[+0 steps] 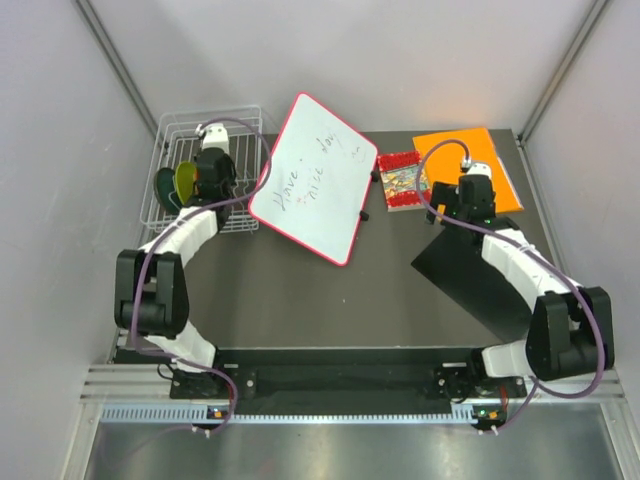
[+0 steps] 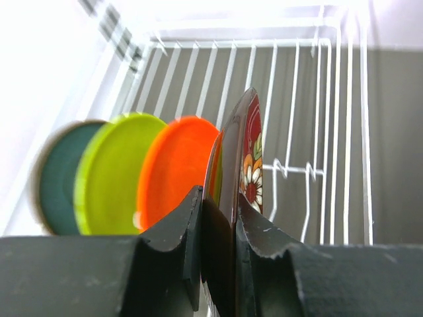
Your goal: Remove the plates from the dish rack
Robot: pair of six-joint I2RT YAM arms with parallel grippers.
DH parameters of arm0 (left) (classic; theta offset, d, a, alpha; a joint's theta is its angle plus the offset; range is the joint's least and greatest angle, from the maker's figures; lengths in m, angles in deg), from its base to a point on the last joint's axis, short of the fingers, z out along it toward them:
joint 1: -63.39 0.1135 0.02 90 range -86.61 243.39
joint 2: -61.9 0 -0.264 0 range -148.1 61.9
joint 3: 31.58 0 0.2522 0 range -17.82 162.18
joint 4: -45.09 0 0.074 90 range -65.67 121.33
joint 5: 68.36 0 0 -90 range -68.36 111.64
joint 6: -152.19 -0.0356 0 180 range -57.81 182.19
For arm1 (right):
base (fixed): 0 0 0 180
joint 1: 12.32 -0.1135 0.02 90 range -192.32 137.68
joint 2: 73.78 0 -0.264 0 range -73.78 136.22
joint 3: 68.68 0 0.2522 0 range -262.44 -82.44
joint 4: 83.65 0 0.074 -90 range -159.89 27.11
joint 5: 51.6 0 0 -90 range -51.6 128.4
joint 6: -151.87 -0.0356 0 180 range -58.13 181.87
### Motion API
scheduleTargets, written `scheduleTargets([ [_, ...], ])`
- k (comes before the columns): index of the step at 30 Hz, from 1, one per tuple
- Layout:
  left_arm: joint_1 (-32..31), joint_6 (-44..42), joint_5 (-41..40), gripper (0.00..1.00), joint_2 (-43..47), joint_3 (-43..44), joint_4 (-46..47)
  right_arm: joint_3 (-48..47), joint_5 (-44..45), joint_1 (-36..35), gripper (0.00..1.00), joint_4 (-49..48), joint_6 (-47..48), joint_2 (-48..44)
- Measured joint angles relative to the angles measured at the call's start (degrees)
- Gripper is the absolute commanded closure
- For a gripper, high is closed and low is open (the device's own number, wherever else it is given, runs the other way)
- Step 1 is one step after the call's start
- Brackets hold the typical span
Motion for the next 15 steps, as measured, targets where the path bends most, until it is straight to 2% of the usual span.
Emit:
scheduleTargets([
  [8, -0.15, -0.26, -3.78, 1.00, 11.52, 0.00, -5.05, 0.02, -0.24, -0.24, 0.00, 2.10, -0.07, -5.90],
  [15, -0.20, 7.48, -1.77, 1.00, 28.44, -0.31, -16.33, 1.81, -4.17, -1.01, 0.02, 3.74, -1.05, -15.23],
])
